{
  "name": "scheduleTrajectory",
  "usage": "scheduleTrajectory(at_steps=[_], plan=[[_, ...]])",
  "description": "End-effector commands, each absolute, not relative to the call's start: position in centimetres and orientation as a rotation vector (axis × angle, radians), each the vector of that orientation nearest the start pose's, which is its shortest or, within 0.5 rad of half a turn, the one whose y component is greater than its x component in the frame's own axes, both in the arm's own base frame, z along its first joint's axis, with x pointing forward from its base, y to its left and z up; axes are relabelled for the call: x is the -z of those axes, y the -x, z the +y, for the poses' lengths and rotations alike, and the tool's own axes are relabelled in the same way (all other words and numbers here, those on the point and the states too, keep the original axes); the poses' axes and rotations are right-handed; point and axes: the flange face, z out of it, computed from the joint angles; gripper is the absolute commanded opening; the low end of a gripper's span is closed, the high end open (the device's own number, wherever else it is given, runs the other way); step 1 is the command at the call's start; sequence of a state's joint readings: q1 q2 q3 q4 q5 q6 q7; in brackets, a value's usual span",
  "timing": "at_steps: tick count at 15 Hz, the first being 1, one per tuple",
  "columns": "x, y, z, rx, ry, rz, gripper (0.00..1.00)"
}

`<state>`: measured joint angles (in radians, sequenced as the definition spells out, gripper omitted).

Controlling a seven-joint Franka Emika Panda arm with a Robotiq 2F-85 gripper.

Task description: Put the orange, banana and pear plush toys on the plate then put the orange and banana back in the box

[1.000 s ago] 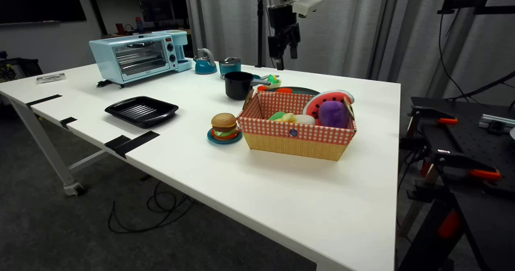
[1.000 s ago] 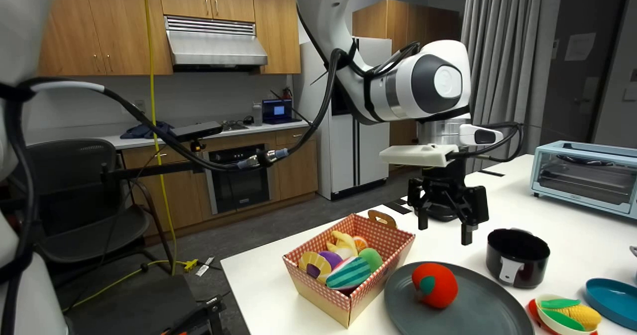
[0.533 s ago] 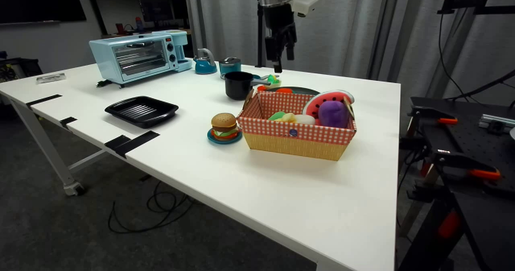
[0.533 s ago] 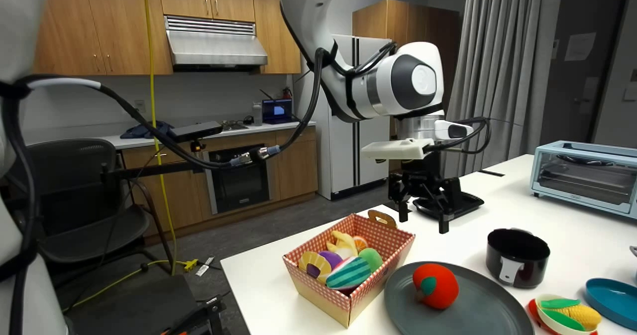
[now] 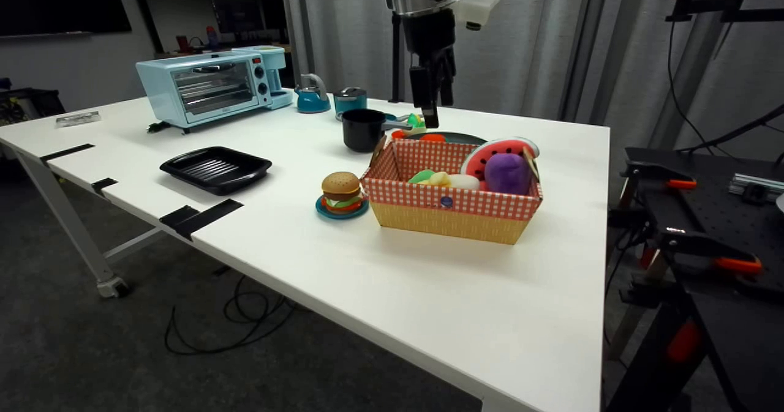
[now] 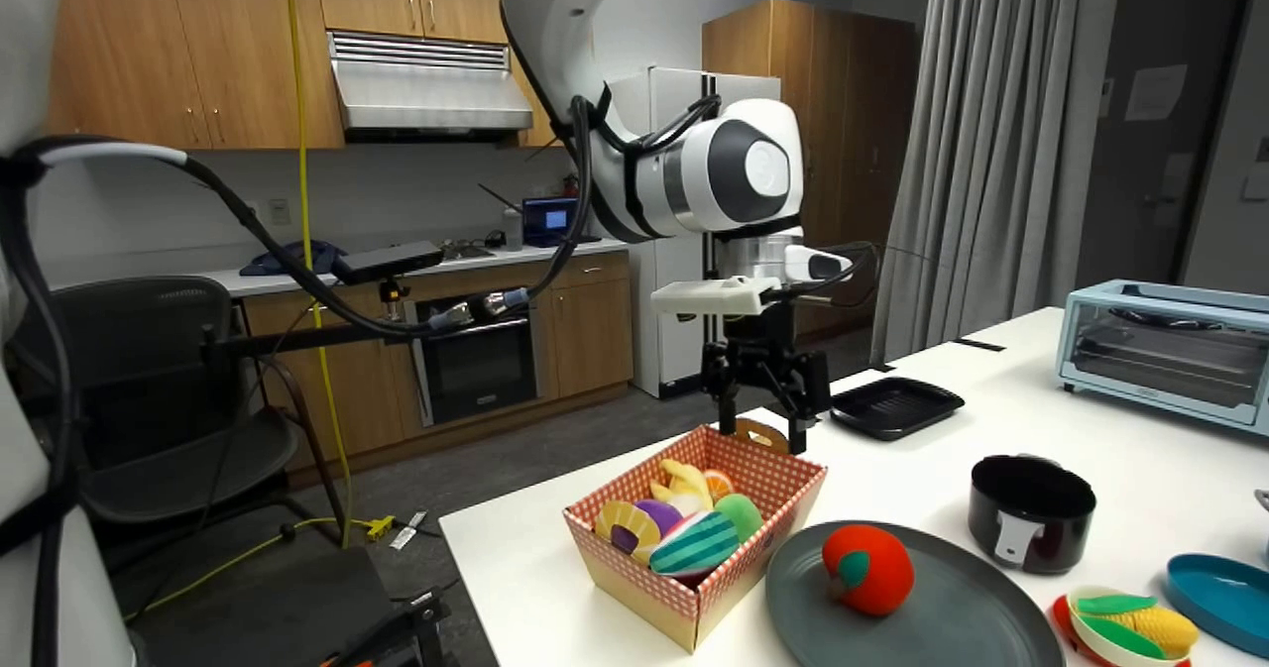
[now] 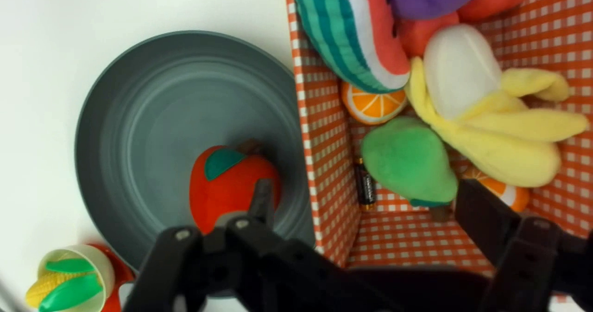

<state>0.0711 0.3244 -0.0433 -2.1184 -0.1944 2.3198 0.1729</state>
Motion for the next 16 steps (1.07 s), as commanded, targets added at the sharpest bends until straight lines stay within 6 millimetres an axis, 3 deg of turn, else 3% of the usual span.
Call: scheduleTrajectory(at_steps=[1, 5, 9, 12, 16], plan=[[-25.4, -53.5, 3.3, -0.208, 3.272, -0.200, 1.00], [-25.5, -51.6, 4.6, -0.255, 3.201, -0.599, 1.00], [-25.9, -51.5, 3.9, -0.241, 3.093, -0.910, 1.00], [-25.8, -52.4, 3.2, -0.228, 3.036, -1.050, 1.00], [-25.1, -53.1, 3.4, -0.221, 2.983, -1.112, 1.00]])
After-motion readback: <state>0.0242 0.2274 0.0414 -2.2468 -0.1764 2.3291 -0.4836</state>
